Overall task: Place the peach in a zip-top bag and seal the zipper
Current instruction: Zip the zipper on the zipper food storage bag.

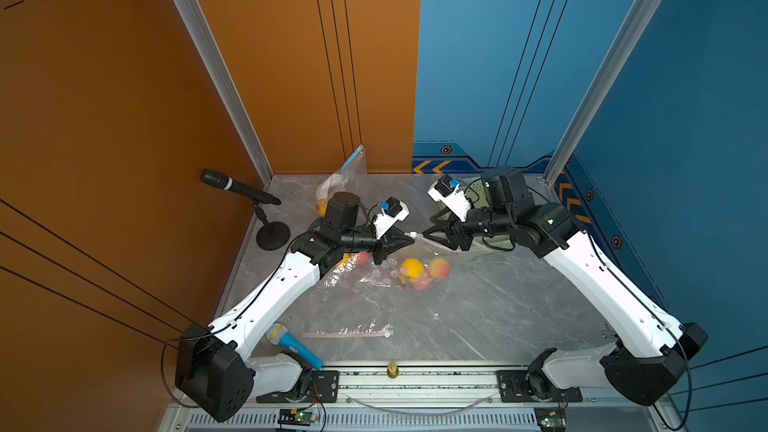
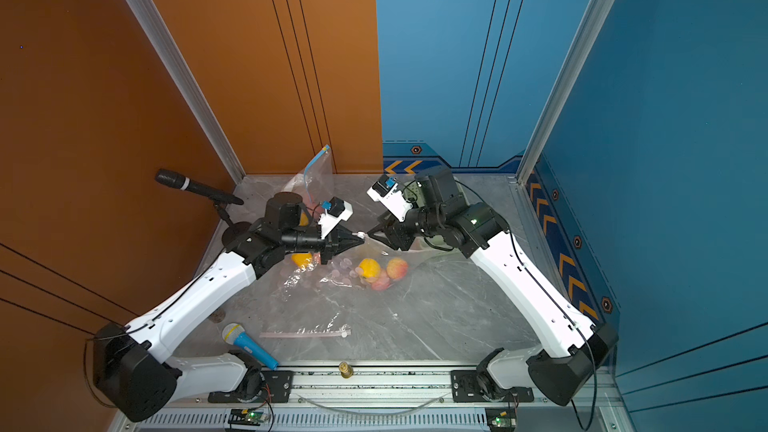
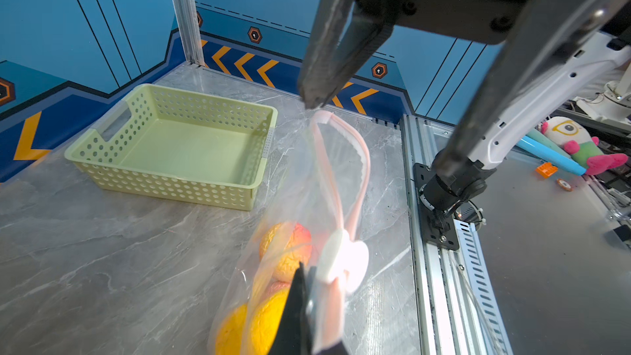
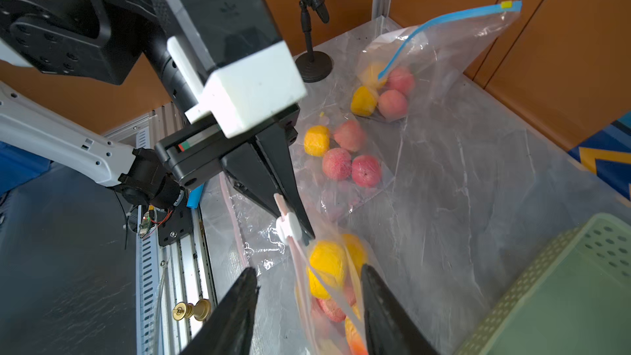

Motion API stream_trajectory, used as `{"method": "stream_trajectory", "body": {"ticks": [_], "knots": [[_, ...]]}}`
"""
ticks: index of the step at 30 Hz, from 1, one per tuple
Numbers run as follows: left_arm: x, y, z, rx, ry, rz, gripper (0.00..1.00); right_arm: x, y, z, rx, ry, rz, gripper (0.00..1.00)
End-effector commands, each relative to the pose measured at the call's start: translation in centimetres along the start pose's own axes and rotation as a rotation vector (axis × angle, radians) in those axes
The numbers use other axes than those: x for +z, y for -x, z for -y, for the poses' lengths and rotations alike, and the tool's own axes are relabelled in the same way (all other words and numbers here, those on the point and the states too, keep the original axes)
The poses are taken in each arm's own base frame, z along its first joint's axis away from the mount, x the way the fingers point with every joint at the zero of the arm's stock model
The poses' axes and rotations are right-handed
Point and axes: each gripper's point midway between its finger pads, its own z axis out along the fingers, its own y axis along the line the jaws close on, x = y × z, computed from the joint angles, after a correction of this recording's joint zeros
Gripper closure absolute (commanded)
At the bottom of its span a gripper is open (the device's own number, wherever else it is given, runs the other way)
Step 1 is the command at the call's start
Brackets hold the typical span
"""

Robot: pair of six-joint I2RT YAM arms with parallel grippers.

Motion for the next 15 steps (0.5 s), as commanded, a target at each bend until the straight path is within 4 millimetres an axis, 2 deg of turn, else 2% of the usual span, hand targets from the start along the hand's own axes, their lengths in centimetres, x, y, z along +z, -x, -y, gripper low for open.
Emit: {"method": "stream_trajectory", "body": {"ticks": [1,7,15], "knots": [[-0.8,1.0,0.9,0.026,-0.037,0.02,1.0,0.3,1.2,-1.0,-0.113,0.083,0.058,0.54],[-0.6,1.2,0.7,0.01,-0.034,0.03,1.0,1.2,0.7,-1.6,-0.125,0.137,0.041,0.56],[-0.6,1.3,0.5,0.007,-0.024,0.035,1.0,3.1,-0.3,-1.4,-0.159,0.103,-0.031,0.61]]}}
